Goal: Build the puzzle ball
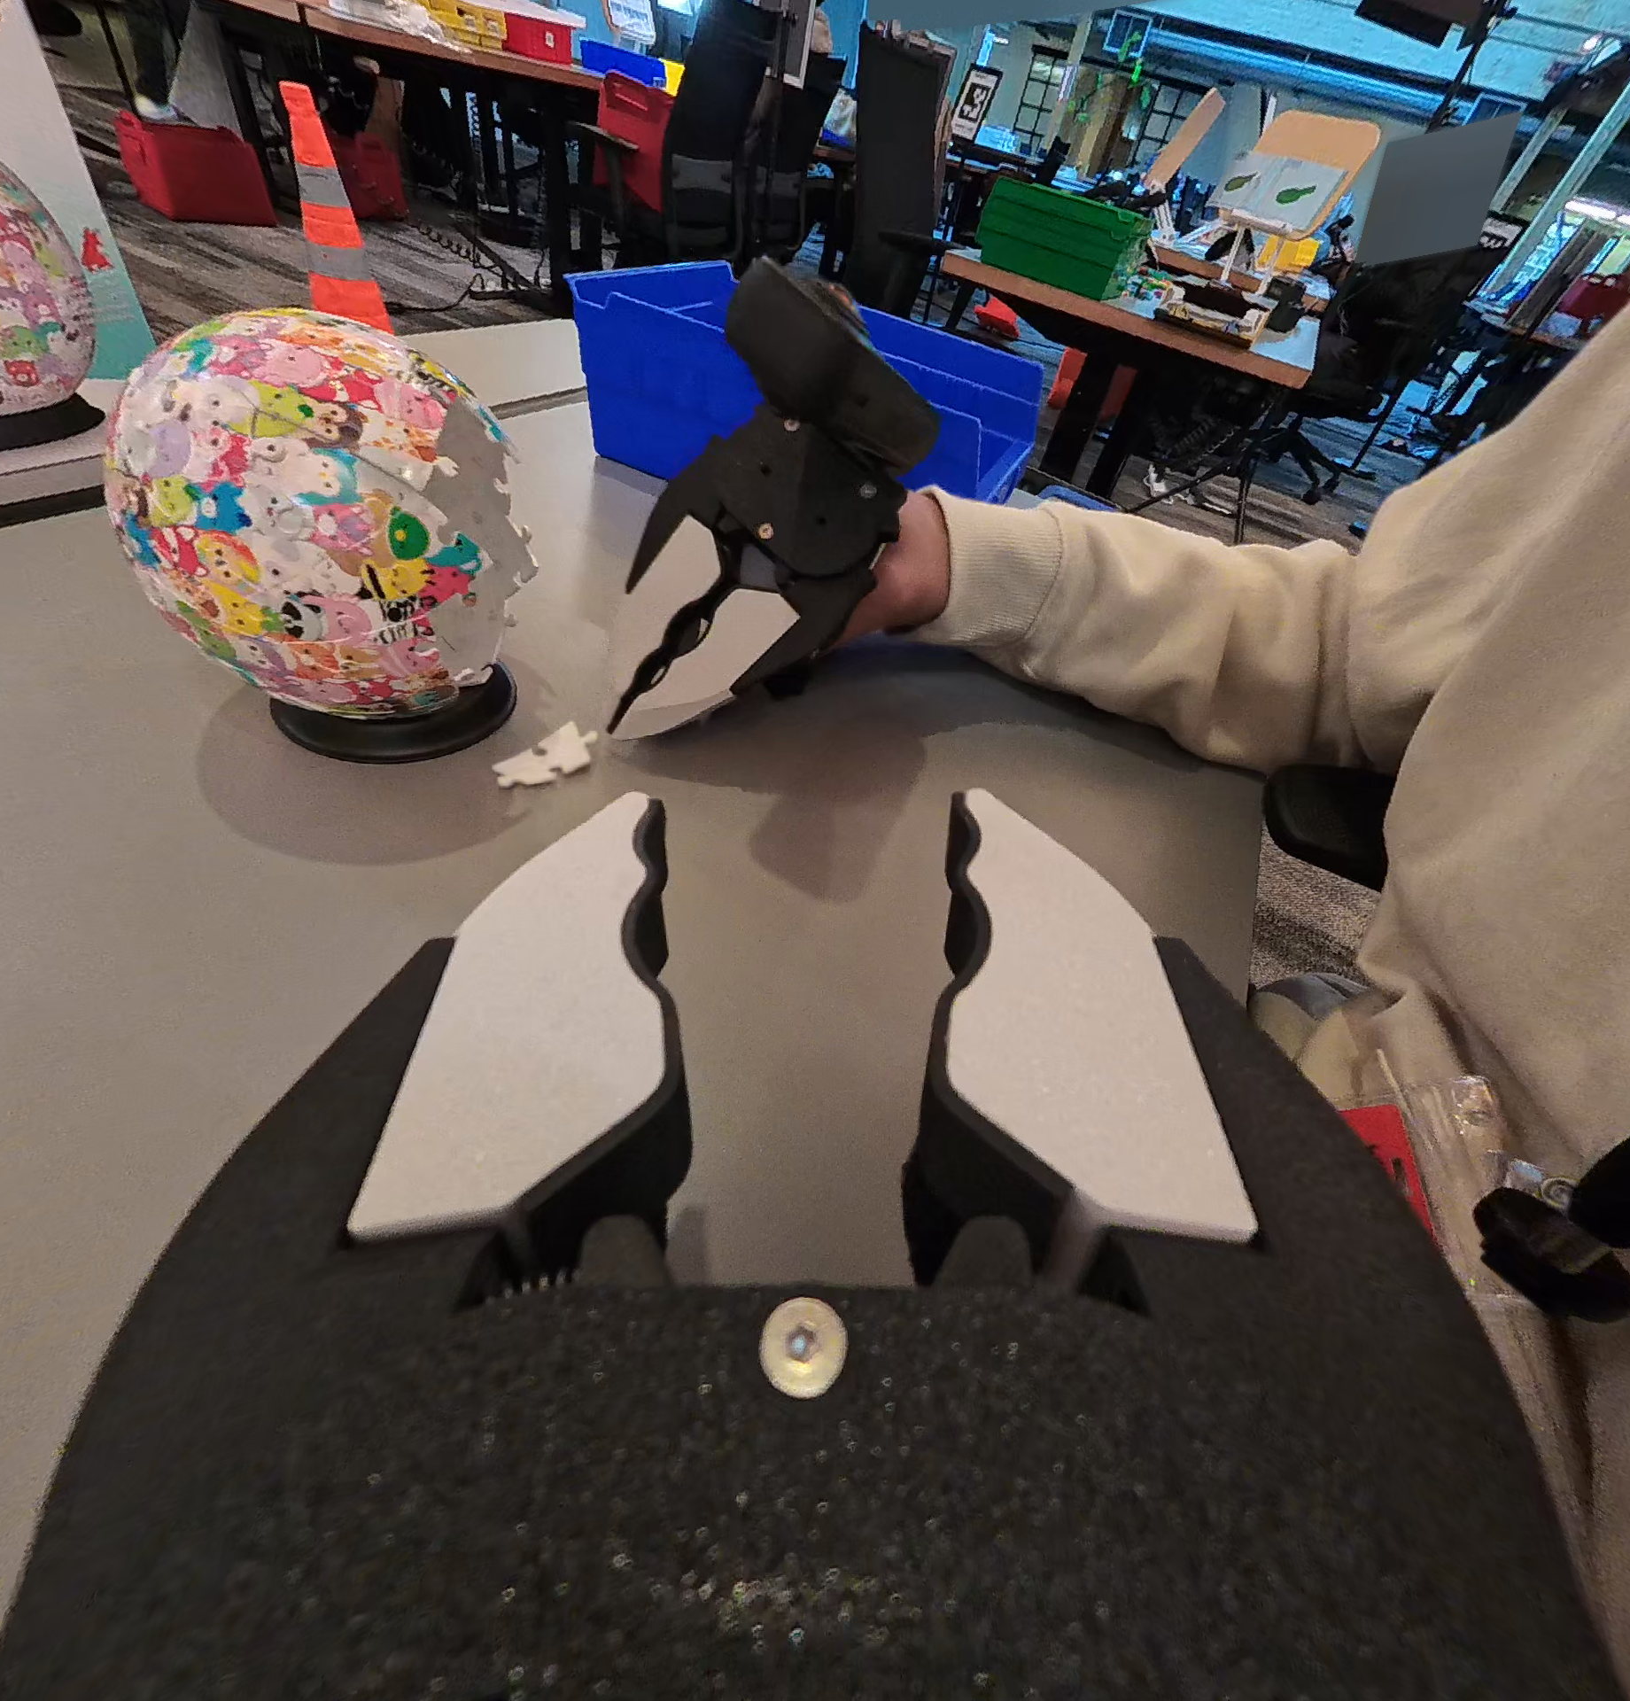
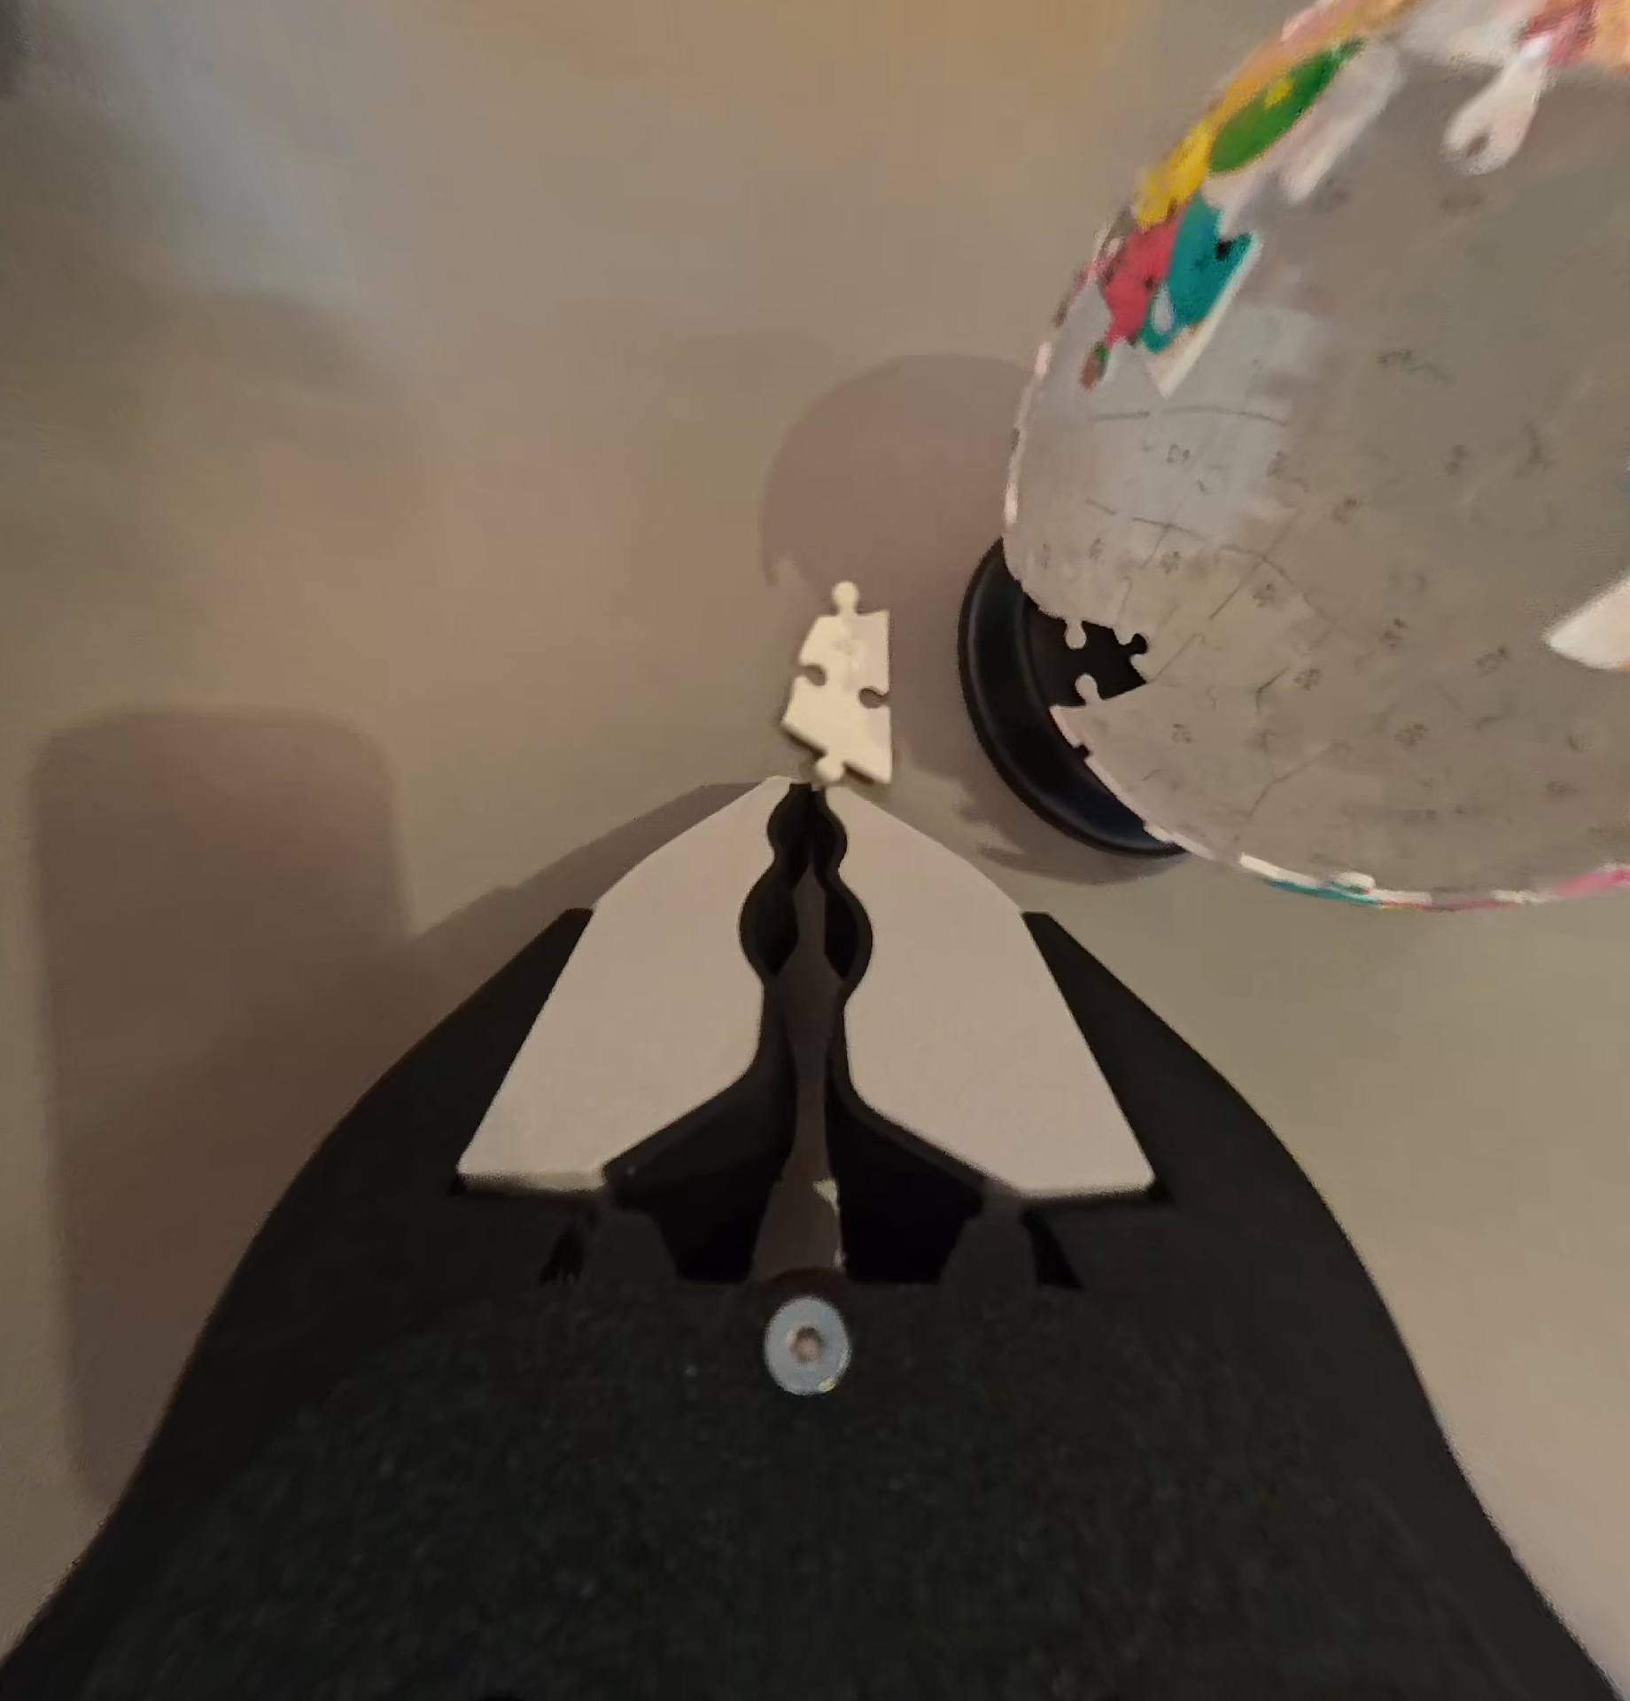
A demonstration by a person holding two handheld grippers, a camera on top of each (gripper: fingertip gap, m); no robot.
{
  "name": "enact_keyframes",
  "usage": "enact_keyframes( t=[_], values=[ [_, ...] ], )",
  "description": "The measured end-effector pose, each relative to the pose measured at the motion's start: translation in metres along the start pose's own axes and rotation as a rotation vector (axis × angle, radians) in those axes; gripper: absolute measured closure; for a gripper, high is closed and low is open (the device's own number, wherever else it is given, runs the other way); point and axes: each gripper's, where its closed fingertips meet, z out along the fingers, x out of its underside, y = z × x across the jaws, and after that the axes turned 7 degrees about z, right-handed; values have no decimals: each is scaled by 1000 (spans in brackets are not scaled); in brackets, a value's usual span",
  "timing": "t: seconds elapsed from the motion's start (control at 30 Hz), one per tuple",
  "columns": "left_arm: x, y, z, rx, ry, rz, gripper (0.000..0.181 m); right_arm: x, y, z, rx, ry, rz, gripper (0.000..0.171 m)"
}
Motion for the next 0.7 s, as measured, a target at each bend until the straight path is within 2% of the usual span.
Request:
enact_keyframes(
  t=[0.23,0.3,0.33,0.4,0.47,0.57,0.63,0.7],
  values=[
    [23,18,5,-81,124,6,124,-14,8,-6,85,-16,34,170],
    [28,20,5,-88,145,-2,124,-9,-1,-2,134,24,-10,148],
    [30,20,6,-82,149,-6,124,-11,-3,1,133,17,-25,147],
    [32,19,7,-72,157,-13,124,-18,5,10,42,-6,22,140],
    [30,16,8,-51,151,-22,124,-26,14,21,-39,-11,51,124],
    [31,14,7,-39,157,-26,124,-27,8,27,-51,31,71,124],
    [31,12,5,-37,163,-13,124,-24,15,26,-138,75,134,133],
    [33,12,4,-45,173,5,124,-23,18,23,-163,81,186,133]
  ],
)
